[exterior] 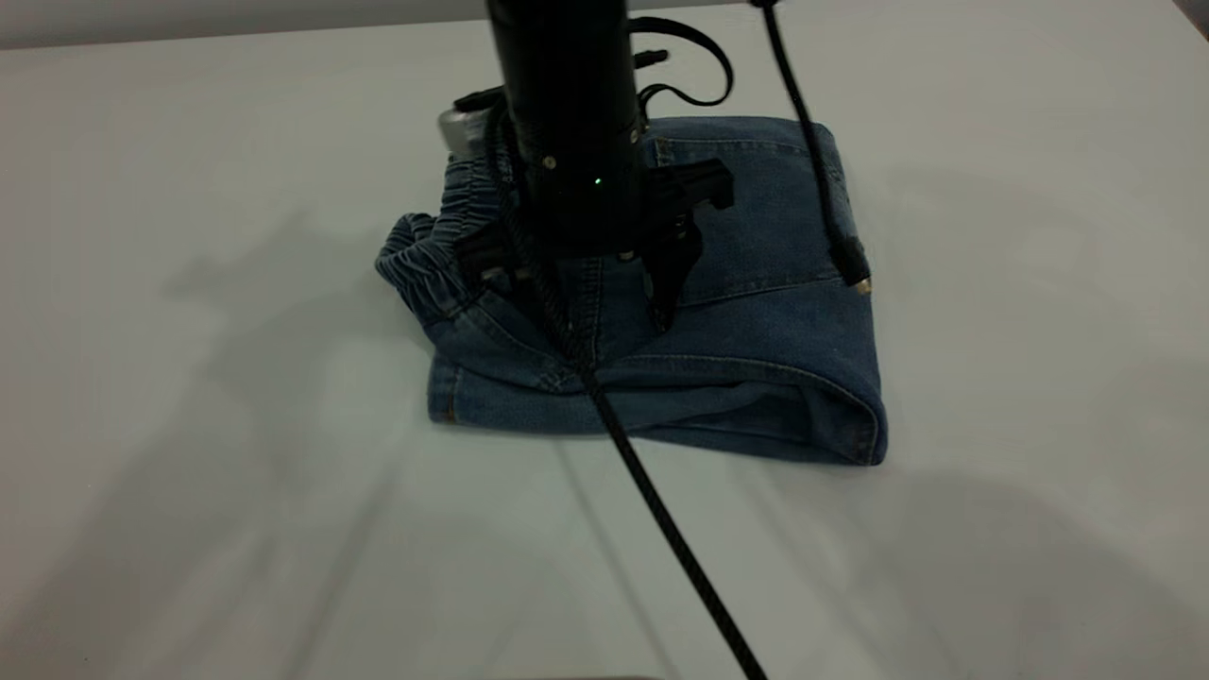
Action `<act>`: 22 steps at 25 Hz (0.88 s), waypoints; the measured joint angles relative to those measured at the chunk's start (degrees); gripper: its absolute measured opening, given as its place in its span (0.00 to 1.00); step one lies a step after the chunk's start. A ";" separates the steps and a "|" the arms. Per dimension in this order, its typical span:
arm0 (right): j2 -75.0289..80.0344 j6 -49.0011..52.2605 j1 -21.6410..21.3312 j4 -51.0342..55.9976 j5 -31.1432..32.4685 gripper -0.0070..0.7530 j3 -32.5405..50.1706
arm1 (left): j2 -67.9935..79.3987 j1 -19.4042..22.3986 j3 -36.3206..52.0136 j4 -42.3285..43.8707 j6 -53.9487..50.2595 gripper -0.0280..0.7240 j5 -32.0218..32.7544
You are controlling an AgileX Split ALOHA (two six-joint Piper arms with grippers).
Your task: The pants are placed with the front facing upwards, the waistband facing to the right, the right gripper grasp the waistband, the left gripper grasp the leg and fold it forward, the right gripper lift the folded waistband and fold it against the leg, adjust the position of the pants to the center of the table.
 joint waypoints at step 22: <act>-52.35 -17.42 1.42 1.04 3.86 0.60 1.78 | -14.32 0.00 0.00 -3.48 -1.24 0.62 4.20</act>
